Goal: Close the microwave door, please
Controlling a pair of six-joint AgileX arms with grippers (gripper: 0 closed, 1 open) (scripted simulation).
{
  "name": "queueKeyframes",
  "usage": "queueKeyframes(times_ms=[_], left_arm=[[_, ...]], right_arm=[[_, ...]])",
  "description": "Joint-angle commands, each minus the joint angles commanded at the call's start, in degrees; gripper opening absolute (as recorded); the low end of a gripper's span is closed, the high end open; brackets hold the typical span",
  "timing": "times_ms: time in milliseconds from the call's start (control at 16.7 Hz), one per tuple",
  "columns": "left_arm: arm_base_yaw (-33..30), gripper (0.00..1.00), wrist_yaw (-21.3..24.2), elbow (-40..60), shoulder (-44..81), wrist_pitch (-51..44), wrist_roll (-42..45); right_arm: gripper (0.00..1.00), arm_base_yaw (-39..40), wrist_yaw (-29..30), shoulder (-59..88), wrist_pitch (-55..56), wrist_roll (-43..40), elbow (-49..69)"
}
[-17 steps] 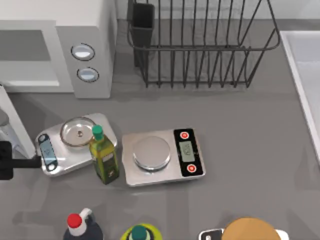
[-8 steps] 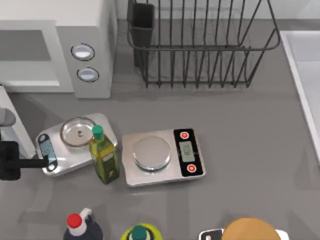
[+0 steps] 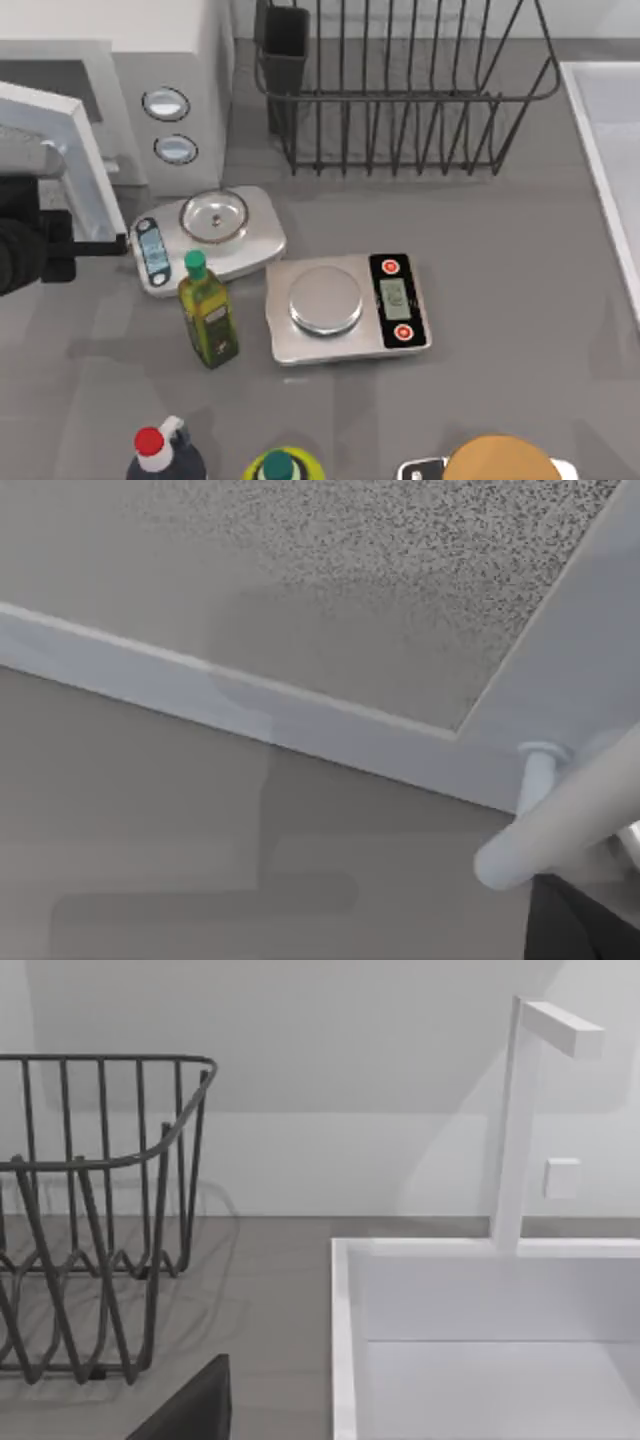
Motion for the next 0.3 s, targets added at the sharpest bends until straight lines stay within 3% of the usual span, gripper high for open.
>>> queueKeyframes(times_ms=[300], left_arm=[[0.28,0.00,0.22,3.24,6.54,2.77,0.40]], right_arm=[[1.00,0.00,0.00,0.00,0.00,0.00,0.00]])
